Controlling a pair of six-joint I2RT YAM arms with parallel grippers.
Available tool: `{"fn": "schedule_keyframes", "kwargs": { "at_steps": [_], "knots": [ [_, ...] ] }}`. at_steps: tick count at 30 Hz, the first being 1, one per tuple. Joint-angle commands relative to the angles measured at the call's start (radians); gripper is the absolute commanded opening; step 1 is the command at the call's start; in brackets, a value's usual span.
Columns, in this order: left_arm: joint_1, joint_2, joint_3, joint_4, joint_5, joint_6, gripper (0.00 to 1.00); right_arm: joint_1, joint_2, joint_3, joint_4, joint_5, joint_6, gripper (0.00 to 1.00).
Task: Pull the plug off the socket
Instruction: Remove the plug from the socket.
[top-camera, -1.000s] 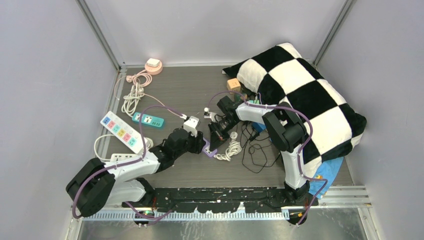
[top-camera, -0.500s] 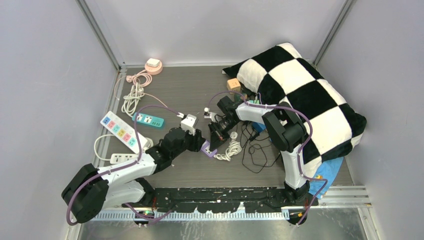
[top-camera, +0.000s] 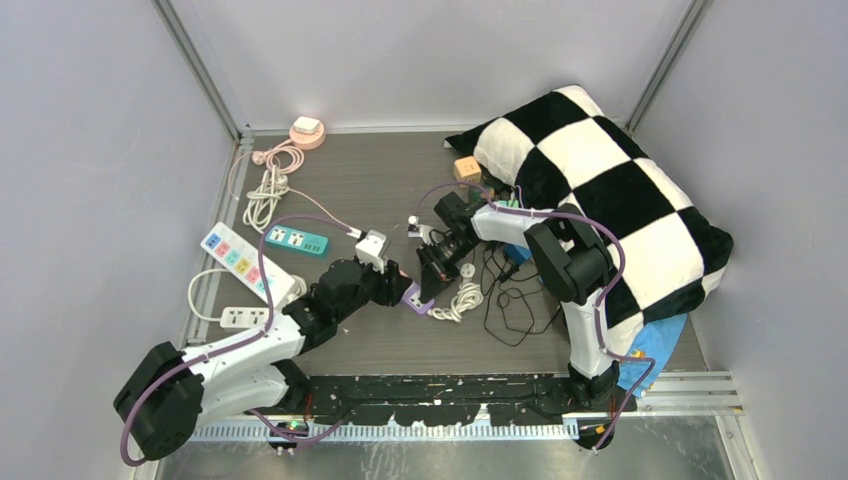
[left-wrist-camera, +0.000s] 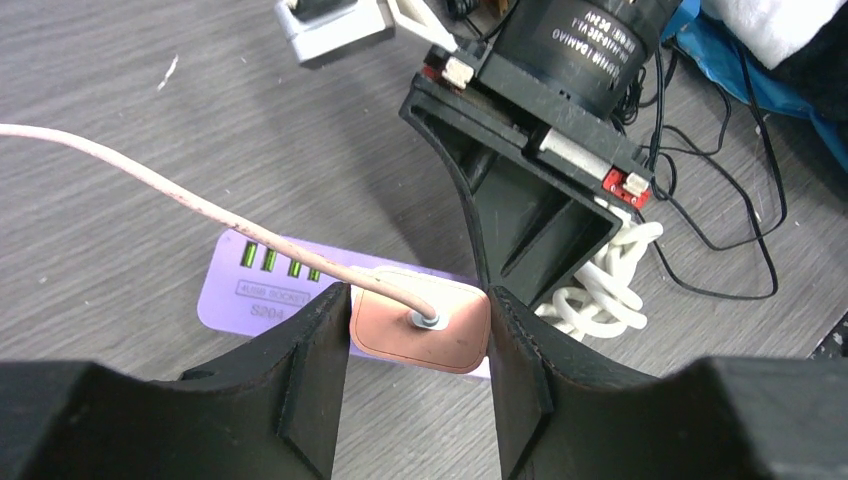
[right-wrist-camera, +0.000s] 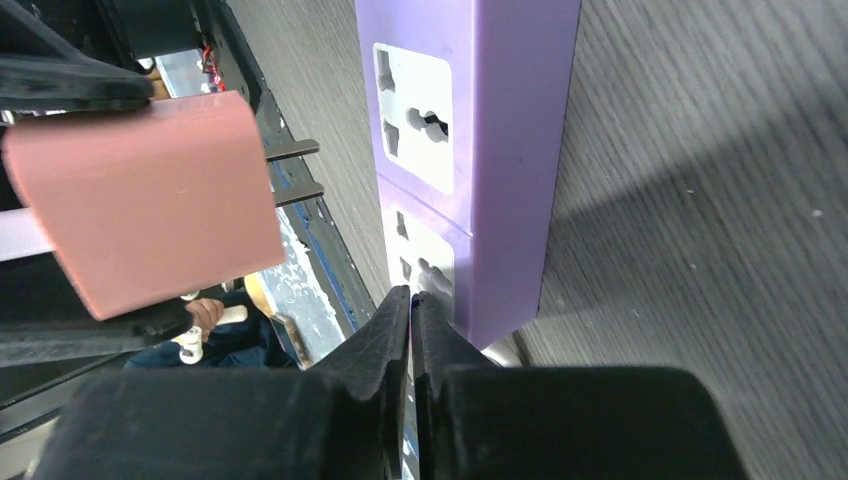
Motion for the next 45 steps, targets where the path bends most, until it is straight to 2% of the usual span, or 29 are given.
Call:
{"fn": "schedule_keyframes", "kwargs": {
  "at_steps": [1,11,17,27,45],
  "knots": [
    [0.003,-0.035,-0.021,0.072,0.040,-0.042,0.00,-0.001,0.005,0.015,-0.028,0.077,-0.069,0.13],
    [0.003,-0.084,-0.051,0.077,0.066,-0.102,0.00,-0.003,-0.061,0.025,-0.058,0.040,-0.115,0.38],
    [0.003,-0.106,-0.064,0.075,0.073,-0.126,0.00,-0.005,-0.115,0.032,-0.080,0.037,-0.143,0.50],
    [0.003,-0.128,-0.084,0.106,0.100,-0.179,0.00,-0.009,-0.195,0.036,-0.119,0.045,-0.207,0.52],
    [0.003,-0.052,-0.133,0.322,0.168,-0.324,0.00,-0.019,-0.447,0.012,-0.201,0.074,-0.386,0.55]
  ]
}}
